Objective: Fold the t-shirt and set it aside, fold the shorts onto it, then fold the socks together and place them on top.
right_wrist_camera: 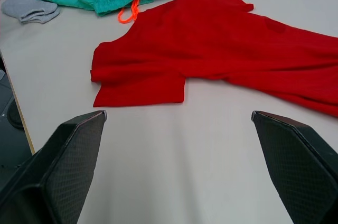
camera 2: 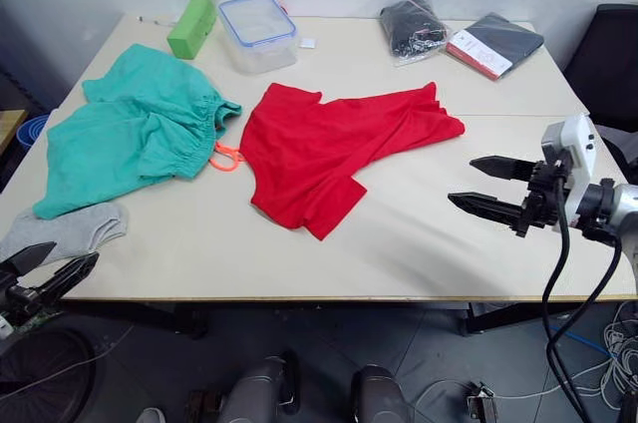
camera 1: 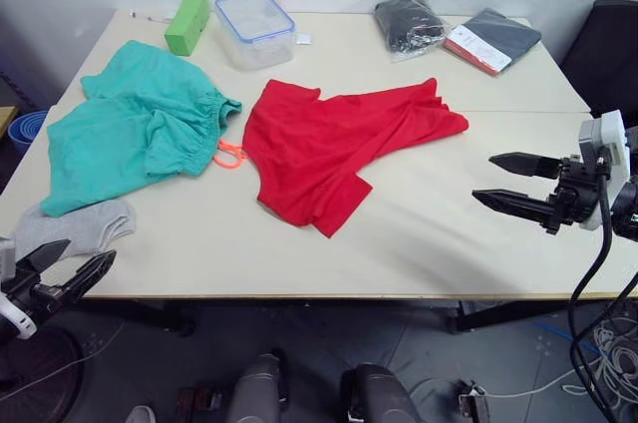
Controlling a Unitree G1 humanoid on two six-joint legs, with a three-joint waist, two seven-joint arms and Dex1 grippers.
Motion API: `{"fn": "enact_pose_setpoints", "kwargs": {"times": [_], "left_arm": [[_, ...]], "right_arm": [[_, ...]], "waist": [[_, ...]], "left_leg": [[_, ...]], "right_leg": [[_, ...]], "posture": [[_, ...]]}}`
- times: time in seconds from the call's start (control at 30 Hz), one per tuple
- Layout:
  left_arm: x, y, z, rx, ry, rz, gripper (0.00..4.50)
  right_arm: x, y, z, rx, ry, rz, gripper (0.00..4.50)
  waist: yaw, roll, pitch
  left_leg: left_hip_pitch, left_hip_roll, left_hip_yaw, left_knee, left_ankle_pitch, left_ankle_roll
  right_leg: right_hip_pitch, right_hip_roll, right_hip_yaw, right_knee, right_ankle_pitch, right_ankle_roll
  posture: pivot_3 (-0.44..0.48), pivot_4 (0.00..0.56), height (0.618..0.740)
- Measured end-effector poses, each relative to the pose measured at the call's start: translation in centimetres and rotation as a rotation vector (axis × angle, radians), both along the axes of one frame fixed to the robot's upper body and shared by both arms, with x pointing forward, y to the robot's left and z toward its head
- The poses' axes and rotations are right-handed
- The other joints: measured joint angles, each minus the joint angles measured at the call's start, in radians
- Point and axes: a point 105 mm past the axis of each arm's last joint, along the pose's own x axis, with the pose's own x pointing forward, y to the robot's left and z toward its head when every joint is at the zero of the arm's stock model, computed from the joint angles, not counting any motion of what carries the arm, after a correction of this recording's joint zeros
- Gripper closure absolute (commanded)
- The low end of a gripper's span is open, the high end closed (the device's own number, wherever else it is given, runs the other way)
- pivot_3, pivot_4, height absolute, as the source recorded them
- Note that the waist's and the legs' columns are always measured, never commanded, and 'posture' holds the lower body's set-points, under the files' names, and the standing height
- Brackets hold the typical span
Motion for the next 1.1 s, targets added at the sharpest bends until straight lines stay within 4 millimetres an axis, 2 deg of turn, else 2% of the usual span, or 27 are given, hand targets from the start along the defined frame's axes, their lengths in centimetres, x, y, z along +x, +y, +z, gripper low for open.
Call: {"fn": "enact_pose_setpoints", "kwargs": {"times": [0.13,0.43,0.57,0.7,0.8,0.9,1.0,1.1], "left_arm": [[-0.6,0.4,-0.4,0.025,0.024,0.018,0.02],[-0.5,0.4,-0.2,0.035,0.014,0.019,0.02],[0.0,-0.7,-0.5,0.052,0.031,-0.032,0.02],[1.4,-4.5,-0.7,0.129,0.076,-0.241,0.02],[3.3,-9.0,0.2,0.163,0.059,-0.469,0.02],[5.0,-14.1,2.0,0.208,0.000,-0.728,0.02],[7.1,-18.2,2.8,0.278,-0.051,-0.892,0.02],[9.2,-21.4,3.1,0.311,-0.087,-0.988,0.02]], "right_arm": [[0.1,0.3,-0.4,0.007,0.009,0.007,0.00],[0.2,0.4,-0.5,0.006,0.008,0.001,0.00],[0.3,0.4,-0.5,-0.003,0.004,-0.009,0.00],[0.1,0.7,-0.7,-0.058,-0.010,-0.010,0.00],[-0.6,2.0,-0.6,-0.098,-0.031,0.050,0.00],[-1.8,3.5,-0.5,-0.125,-0.043,0.119,0.00],[-2.3,4.3,-0.5,-0.129,-0.044,0.134,0.00],[-3.0,5.5,-0.8,-0.127,-0.049,0.149,0.00]], "waist": [[0.001,0.000,0.000],[0.001,0.000,0.000],[0.001,0.000,0.000],[0.004,0.001,0.000],[0.008,0.002,0.001],[0.010,0.003,0.001],[0.015,0.004,0.001],[0.017,0.004,0.001]], "left_leg": [[0.000,0.000,0.000,0.000,0.000,0.000],[0.000,0.000,0.000,0.000,-0.001,0.000],[0.000,0.000,0.000,0.000,-0.001,0.000],[-0.001,0.000,0.000,0.000,-0.001,0.000],[-0.001,0.000,0.000,0.000,0.000,-0.001],[-0.001,0.000,0.001,-0.001,0.000,-0.001],[-0.001,-0.001,0.001,0.000,0.003,-0.005],[-0.001,0.000,0.003,0.001,0.003,-0.006]], "right_leg": [[0.000,0.000,0.000,0.000,0.000,0.000],[0.000,0.000,0.000,0.000,0.000,0.000],[0.000,0.000,0.000,0.000,0.000,0.000],[0.000,0.000,0.000,0.000,0.000,0.000],[0.000,0.000,0.000,0.000,0.000,0.000],[0.000,0.000,0.000,-0.001,0.000,0.000],[0.000,0.001,0.001,0.000,0.000,0.000],[0.000,0.002,0.001,0.000,0.000,0.001]], "posture": [[0.000,0.150,0.740],[0.000,0.150,0.740],[0.000,0.150,0.740],[0.000,0.150,0.740],[0.000,0.150,0.740],[0.000,0.150,0.740],[0.000,0.150,0.740],[0.000,0.150,0.740]]}}
